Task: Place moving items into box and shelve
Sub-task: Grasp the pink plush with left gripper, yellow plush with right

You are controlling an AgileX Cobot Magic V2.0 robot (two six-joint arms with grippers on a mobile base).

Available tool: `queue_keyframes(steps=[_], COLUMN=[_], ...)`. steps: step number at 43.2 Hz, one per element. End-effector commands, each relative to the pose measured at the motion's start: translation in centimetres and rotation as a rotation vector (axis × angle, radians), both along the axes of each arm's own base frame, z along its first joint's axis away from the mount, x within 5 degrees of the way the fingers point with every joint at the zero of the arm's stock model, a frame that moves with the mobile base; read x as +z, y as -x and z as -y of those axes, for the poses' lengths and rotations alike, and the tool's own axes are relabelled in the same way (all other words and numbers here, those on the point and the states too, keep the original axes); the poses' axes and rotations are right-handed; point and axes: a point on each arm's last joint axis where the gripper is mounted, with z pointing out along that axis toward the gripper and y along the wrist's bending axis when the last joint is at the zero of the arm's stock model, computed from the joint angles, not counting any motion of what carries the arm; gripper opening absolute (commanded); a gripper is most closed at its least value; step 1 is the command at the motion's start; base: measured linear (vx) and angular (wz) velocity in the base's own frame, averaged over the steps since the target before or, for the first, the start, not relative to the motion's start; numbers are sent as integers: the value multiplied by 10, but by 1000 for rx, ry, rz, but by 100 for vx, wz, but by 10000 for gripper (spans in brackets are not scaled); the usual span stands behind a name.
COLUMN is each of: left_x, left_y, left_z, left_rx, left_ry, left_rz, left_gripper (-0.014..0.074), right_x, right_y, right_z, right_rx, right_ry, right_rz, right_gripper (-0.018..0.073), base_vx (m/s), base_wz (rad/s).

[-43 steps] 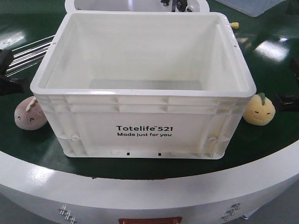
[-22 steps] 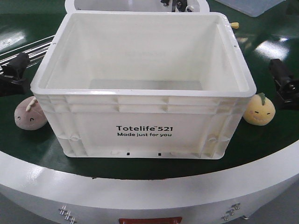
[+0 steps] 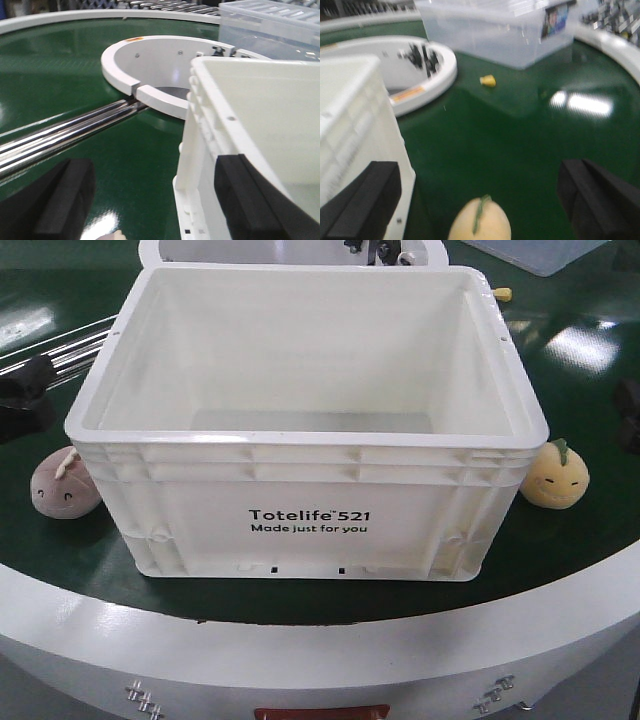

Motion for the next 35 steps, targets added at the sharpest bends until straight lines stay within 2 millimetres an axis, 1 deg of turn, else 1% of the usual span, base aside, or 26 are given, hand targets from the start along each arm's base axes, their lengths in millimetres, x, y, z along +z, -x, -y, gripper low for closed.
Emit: queue_keyframes(steps=[1, 8, 14, 21, 28, 29, 35], left_x=[15, 12, 11, 9, 9, 9, 8], left_y=[-2, -1, -1, -1, -1, -1, 0], left_z=[-13, -12, -12, -11, -11, -11, -11], left_rx=[71, 54, 44, 36, 35, 33, 32], left_ry=[27, -6, -27, -42, -42, -42, -42], left_rz=[45, 15, -1, -17, -21, -21, -26], left_gripper=[593, 593, 593, 593, 593, 593, 593], right_x=[8, -5, -25, -49, -69, -92, -98], right_y=[-43, -67, -85, -96, -104, -112, -115], right_z=[4, 4, 5, 6, 7, 8, 9], right_rx=[19, 26, 30, 29, 26, 18, 23], right_ry=[14, -21, -29, -36, -40, -40, -26], right_rz=[-104, -209, -298, -381, -442, -495, -509], right_gripper=[652, 647, 641, 637, 629, 609, 594], base_vx=[0, 0, 0, 0, 0, 0, 0], base_wz=[0, 0, 0, 0, 0, 0, 0])
